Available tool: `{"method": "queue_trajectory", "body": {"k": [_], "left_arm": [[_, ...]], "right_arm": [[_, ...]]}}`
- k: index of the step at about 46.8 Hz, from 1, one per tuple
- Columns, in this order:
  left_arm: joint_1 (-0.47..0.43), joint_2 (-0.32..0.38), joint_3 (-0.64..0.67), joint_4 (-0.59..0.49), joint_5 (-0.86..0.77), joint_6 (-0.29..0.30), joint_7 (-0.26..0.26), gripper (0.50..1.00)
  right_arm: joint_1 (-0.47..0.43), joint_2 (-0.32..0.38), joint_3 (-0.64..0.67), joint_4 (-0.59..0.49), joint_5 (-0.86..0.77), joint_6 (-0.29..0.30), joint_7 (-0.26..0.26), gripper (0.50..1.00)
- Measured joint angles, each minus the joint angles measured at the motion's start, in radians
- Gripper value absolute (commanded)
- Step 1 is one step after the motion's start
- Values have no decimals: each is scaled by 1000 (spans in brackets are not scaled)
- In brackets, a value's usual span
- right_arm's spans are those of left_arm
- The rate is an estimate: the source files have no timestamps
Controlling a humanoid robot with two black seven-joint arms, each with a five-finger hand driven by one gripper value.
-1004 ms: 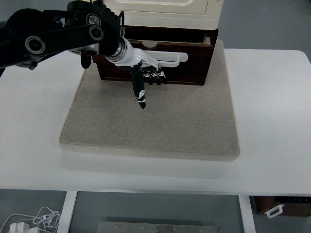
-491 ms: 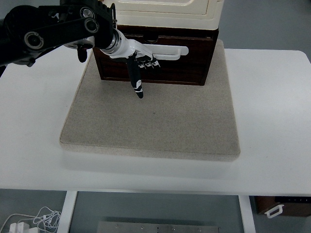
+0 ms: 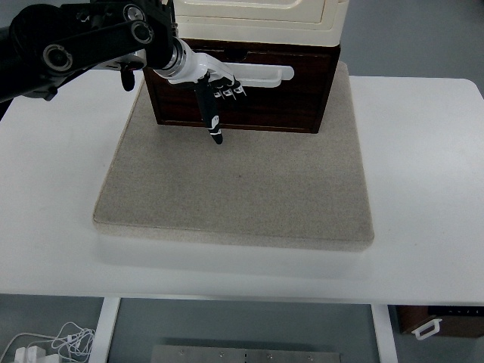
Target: Close the drawer under the combination cabinet
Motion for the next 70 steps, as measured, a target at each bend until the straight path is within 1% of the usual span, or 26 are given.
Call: {"method": "queue_trajectory", "body": {"k": [12, 20, 25, 30, 33, 38, 44, 54, 60, 62, 65, 70], "left_arm": [[4, 6, -7, 7, -3, -2, -16, 999], [10, 6, -68, -6, -5, -22, -34, 999], [11, 5, -120, -14, -8, -66, -38, 999], [13, 6, -177, -22, -9, -126, -41, 999], [14, 7, -214, -23, -13, -143, -43, 996], [41, 7, -313, -23, -15, -146, -61, 996], [78, 2, -461, -22, -16, -146, -104, 996], [82, 0, -666, -19, -17, -146, -193, 996], [81, 0, -799, -8, -17, -146, -230, 996], [81, -1, -836, 1, -17, -137, -241, 999], [80, -6, -895, 16, -17, -97, -255, 996], [67, -9, -986, 53, -18, 16, -267, 996]], "right_arm": [[0, 0, 0, 0, 0, 0, 0, 952], [0, 0, 0, 0, 0, 0, 0, 952], [0, 0, 0, 0, 0, 0, 0, 952], [0, 0, 0, 0, 0, 0, 0, 952], [0, 0, 0, 0, 0, 0, 0, 952], [0, 0, 0, 0, 0, 0, 0, 952], [0, 0, 0, 0, 0, 0, 0, 952], [0, 0, 0, 0, 0, 0, 0, 954], [0, 0, 0, 0, 0, 0, 0, 952], [0, 0, 0, 0, 0, 0, 0, 952], [0, 0, 0, 0, 0, 0, 0, 952], [0, 0, 0, 0, 0, 0, 0, 952]]}}
